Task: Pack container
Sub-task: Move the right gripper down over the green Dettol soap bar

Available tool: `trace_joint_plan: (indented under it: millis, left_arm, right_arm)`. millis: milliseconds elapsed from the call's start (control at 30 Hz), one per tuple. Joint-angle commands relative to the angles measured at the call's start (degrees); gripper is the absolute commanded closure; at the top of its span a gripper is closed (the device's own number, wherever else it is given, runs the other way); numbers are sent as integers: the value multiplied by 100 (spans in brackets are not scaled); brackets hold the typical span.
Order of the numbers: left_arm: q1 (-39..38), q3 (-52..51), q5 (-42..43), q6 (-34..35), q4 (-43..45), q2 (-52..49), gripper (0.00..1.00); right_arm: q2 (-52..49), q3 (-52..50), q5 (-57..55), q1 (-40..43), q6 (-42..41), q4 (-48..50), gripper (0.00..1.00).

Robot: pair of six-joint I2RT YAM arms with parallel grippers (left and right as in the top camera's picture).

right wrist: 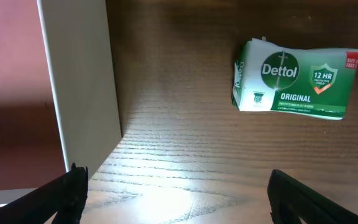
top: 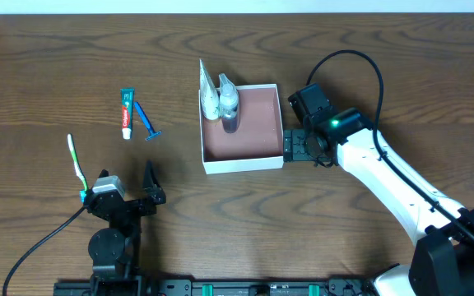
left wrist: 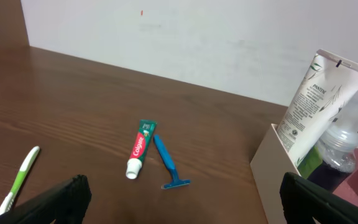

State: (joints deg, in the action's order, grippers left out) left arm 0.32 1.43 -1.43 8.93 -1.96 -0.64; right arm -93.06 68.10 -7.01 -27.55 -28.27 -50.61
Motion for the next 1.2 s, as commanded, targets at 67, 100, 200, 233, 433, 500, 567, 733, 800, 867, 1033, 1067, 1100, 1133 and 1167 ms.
trace_joint_plan:
  millis: [67, 100, 200, 233, 433, 500, 567, 733, 800, 867, 1033, 1067, 1100, 1133, 1167]
  left_arm:
    - [31, -120, -28, -76, -210, 4, 2]
    - [31, -120, -28, -76, -212, 4, 2]
    - [31, -120, -28, -76, -212, 4, 2]
    - [31, -120, -28, -76, -212, 4, 2]
    - [31, -120, -28, -76, -212, 4, 2]
    - [31, -120, -28, -76, -210, 4, 2]
    - [31, -120, -28, -76, -212, 4, 2]
    - [31, -120, -28, -76, -212, 4, 2]
    - [31, -120, -26, -76, -210, 4, 2]
    - [31, -120, -28, -76, -212, 4, 2]
    - [31, -120, -28, -76, -212, 4, 2]
    - [31, -120, -28, -76, -212, 4, 2]
    - [31, -120, -28, -76, -212, 4, 2]
    - [31, -120, -28, -76, -212, 4, 2]
    - [31, -120, -28, -76, -212, 4, 2]
  right_arm:
    - [0, -39, 42, 11, -42, 28, 10]
    - [0, -39, 39, 11, -42, 28, 11]
    - [0, -42, 35, 11, -39, 31, 10]
    - [0, -42, 26, 11, -37, 31, 10]
    - [-44, -46, -31, 11, -13, 33, 10]
    - [-96, -46, -28, 11, 9, 31, 10]
    - [-155, -46, -28, 11, 7, 35, 10]
    - [-247, -46, -2, -4, 9, 68, 10]
    - [-264, -46, -2, -26, 9, 74, 10]
    - [-271, -46, 13, -28, 9, 96, 10]
    - [-271, -46, 149, -31, 4, 177, 11]
    - [-271, -46, 146, -42, 2, 184, 11]
    - [-271, -46, 146, -59, 0, 197, 11]
    - [-271, -46, 149, -72, -2, 203, 11]
    - [-271, -46, 144, -81, -31, 203, 11]
